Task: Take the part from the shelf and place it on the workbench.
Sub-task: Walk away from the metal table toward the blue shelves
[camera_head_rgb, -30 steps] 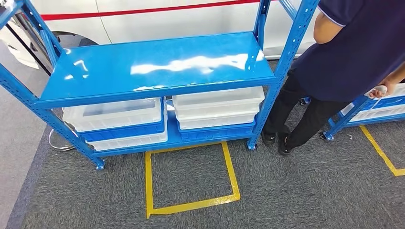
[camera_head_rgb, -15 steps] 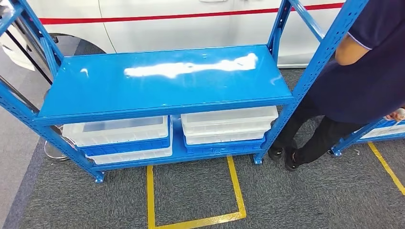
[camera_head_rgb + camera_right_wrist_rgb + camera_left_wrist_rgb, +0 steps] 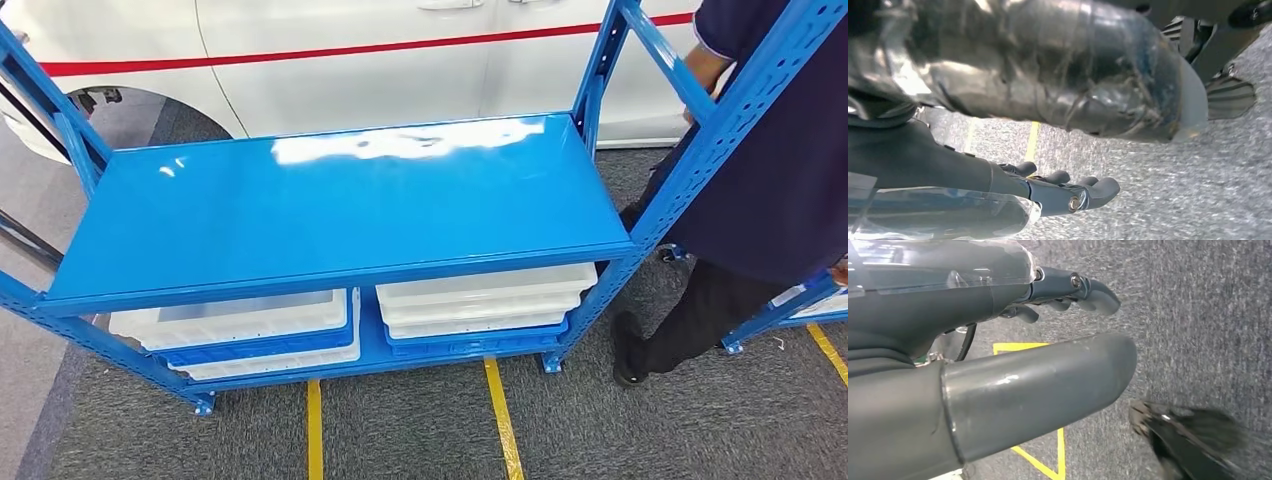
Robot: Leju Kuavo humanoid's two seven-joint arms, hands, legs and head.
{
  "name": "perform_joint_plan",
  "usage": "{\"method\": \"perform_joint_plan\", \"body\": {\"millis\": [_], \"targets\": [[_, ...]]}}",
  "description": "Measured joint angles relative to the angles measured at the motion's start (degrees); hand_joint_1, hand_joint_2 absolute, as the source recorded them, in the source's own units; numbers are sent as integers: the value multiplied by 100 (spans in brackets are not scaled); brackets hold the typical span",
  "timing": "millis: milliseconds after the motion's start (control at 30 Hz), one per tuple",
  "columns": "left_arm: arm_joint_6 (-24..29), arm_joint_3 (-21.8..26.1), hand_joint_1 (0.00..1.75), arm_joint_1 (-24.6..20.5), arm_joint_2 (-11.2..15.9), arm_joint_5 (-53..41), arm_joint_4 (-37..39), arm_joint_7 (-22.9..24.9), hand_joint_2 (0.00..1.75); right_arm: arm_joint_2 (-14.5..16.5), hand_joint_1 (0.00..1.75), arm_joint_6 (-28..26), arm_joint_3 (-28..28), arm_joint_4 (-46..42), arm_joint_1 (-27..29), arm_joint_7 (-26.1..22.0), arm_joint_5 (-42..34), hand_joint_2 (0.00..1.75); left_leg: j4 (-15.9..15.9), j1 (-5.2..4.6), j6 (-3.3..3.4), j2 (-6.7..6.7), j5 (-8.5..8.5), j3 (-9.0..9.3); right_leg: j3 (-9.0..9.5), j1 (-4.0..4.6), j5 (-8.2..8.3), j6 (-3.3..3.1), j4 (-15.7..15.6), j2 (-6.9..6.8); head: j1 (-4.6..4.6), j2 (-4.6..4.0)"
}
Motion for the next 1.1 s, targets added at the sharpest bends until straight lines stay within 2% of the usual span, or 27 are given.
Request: {"method": "perform_joint_plan", "body": {"millis": [33, 67, 133, 200, 267, 333, 367, 433, 467, 500, 533, 567, 600, 633, 667, 700, 733, 800, 867, 933, 1000, 1033, 1067, 1100], "targets": [[-3, -3, 0, 6, 1, -18, 0, 2, 0, 0, 0, 4, -2, 0, 0, 1, 5, 0, 17, -1, -2, 3, -39, -126, 66, 1, -49, 3, 0, 4, 0, 0], [-8, -7, 0, 11, 2, -33, 0, 5, 0, 1, 0, 7, -4, 0, 0, 1, 10, 0, -122, -1, 6, 5, 65, -182, 135, 1, -103, 10, 1, 9, -1, 0], [-18, -13, 0, 23, 4, -48, 0, 8, 0, 4, 0, 9, -7, 3, 6, 2, 19, 0, -725, -11, 63, 13, 673, -150, 251, 0, -213, 37, -3, 15, 2, 0], [-17, -14, 0, 32, 8, -47, 0, 6, 0, 11, 0, 8, -14, 10, 1, 3, 29, 0, -1165, -48, 135, 25, 1097, -149, 291, 6, -287, 80, 5, 22, 3, 0], [-7, -14, 0, 40, 10, -45, 0, 3, 0, 14, 0, 5, -25, 14, -14, 5, 40, 0, -1231, -82, 190, 25, 1159, -187, 284, 10, -307, 139, -4, 30, 2, 0], [1, -14, 0, 45, 10, -43, 0, 5, 0, 15, 0, 0, -31, 11, -23, 7, 60, 0, -1301, -48, 250, 23, 1240, -148, 298, 22, -349, 204, -10, 25, 2, 0], [3, -14, 0, 43, 10, -43, 0, 6, 0, 15, 0, -3, -32, 10, -25, 6, 73, 0, -1348, -28, 278, 26, 1254, -119, 271, 27, -423, 229, 78, 21, 3, 0], [9, -14, 0, 33, 9, -43, 0, 7, 0, 15, 0, -6, -35, 9, -30, 6, 90, 0, -1412, -9, 325, 32, 1262, -72, 25, 19, -715, 266, 604, 15, 5, 0], [13, -14, 0, 27, 9, -43, 0, 7, 0, 15, 0, -7, -36, 9, -30, 6, 95, 0, -1418, -10, 340, 35, 1256, -64, -183, 11, -880, 281, 989, 15, 4, 0], [14, -14, 0, 23, 9, -43, 0, 8, 0, 15, 0, -8, -36, 9, -30, 6, 96, 0, -1418, -13, 347, 36, 1248, -58, -372, 0, -975, 296, 1315, 15, 4, 0], [16, -14, 0, 21, 9, -43, 0, 9, 0, 15, 0, -8, -36, 9, -30, 6, 96, 0, -1418, -15, 350, 35, 1240, -48, -488, -9, -967, 307, 1485, 13, 4, 0], [16, -14, 0, 18, 9, -43, 0, 10, 0, 15, 0, -8, -36, 9, -30, 7, 96, 0, -1417, -16, 347, 31, 1231, -31, -501, -16, -844, 311, 1444, 11, 4, 0], [16, -14, 0, 19, 9, -43, 0, 11, 0, 15, 0, -8, -36, 9, -30, 9, 96, 0, -1417, -16, 341, 25, 1221, -7, -399, -20, -627, 307, 1179, 10, 4, 0], [15, -14, 0, 24, 8, -43, 0, 13, 0, 15, 0, -8, -36, 9, -29, 11, 96, 0, -1416, -16, 330, 20, 1211, 16, -233, -21, -388, 291, 786, 9, 4, 0], [12, -14, 0, 27, 7, -44, 0, 15, 0, 14, 0, -9, -36, 9, -27, 14, 96, 0, -1408, -27, 311, 17, 1203, 29, -77, -9, -211, 272, 410, 10, 4, 0], [8, -14, 0, 28, 5, -45, 0, 16, 0, 14, 0, -8, -37, 9, -29, 16, 97, 0, -1399, -38, 287, 15, 1201, 30, 31, 3, -101, 248, 135, 13, 3, 0], [3, -14, 0, 28, 4, -47, 0, 19, 0, 14, 0, -8, -37, 8, -32, 16, 97, 0, -1394, -45, 258, 15, 1208, 23, 75, 17, -61, 225, -5, 18, 2, 0], [-10, -15, 0, 17, 5, -49, 0, 25, 0, 14, 0, -7, -40, 7, -40, 17, 102, 0, -1406, -50, 190, 15, 1222, 12, 62, 25, -54, 181, -43, 26, 2, 0], [-18, -16, 0, 14, 8, -47, 0, 33, 0, 13, 0, -13, -50, 7, -40, 17, 109, 87, -1329, -40, 124, 20, 1148, -21, 59, 0, -23, 117, -81, 12, 2, 0], [-20, -16, 0, 16, 10, -44, 0, 37, 0, 13, 0, -21, -61, 7, -39, 17, 115, 175, -876, -22, 78, 25, 828, -209, 44, -15, 14, 51, -109, -11, 1, 0], [-19, -16, 0, 20, 10, -43, 0, 38, 0, 14, 0, -25, -69, 7, -36, 17, 121, 175, -141, -11, 50, 27, 429, -508, 9, -1, 34, 22, -104, -29, 0, 0], [-18, -15, 0, 23, 11, -43, 0, 38, 0, 15, 0, -25, -71, 7, -35, 17, 129, 175, 105, -10, 43, 27, 343, -592, -4, 4, 41, 20, -100, -37, 0, 0], [-17, -15, 0, 28, 11, -43, 0, 39, 0, 15, 0, -30, -73, 7, -33, 17, 142, 175, 172, -10, 43, 27, 359, -587, -13, 6, 47, 22, -94, -42, 0, 0], [-16, -14, 0, 33, 11, -42, 0, 40, 0, 15, 0, -39, -73, 7, -33, 19, 160, 175, 5, -10, 51, 28, 481, -466, -17, 7, 51, 25, -86, -44, 0, 0]]}}
